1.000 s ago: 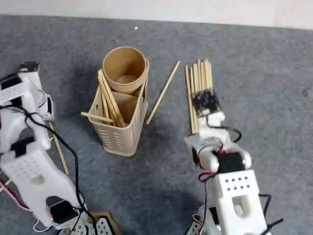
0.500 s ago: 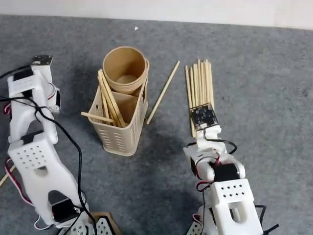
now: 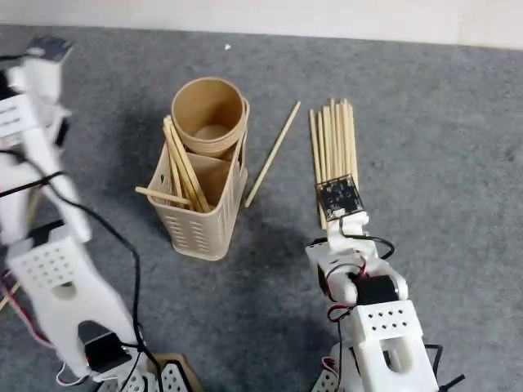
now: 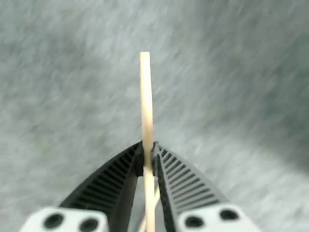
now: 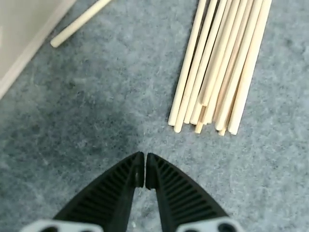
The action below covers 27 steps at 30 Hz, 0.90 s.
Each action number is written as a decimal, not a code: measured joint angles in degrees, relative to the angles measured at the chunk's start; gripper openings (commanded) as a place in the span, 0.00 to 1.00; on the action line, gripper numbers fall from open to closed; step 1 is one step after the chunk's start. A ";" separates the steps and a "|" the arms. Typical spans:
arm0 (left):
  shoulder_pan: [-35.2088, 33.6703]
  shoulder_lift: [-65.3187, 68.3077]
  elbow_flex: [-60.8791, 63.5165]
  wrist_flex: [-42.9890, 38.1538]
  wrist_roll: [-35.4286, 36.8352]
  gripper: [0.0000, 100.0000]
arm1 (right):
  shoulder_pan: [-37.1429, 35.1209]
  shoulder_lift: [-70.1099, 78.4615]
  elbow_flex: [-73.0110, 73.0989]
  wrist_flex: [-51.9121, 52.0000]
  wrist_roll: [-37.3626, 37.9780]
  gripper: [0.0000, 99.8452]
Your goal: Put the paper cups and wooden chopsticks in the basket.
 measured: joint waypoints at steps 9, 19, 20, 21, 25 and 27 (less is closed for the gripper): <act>-12.92 -17.14 41.41 -14.95 -24.88 0.00 | 0.00 0.00 0.00 0.00 0.00 0.03; -16.44 -32.09 88.35 -56.53 -30.33 0.05 | 0.00 0.00 0.00 0.00 0.00 0.03; -16.70 -32.53 89.32 -58.02 -30.33 0.08 | 0.00 0.00 0.00 0.00 0.00 0.03; -17.05 -32.62 89.85 -58.90 -30.33 0.09 | 0.00 0.00 0.00 0.00 0.00 0.03; -17.93 -32.70 90.37 -61.10 -30.42 0.10 | 0.00 0.00 0.00 0.00 0.00 0.03; -18.64 -32.70 90.73 -62.86 -30.42 0.10 | 0.00 0.00 0.00 0.00 0.00 0.03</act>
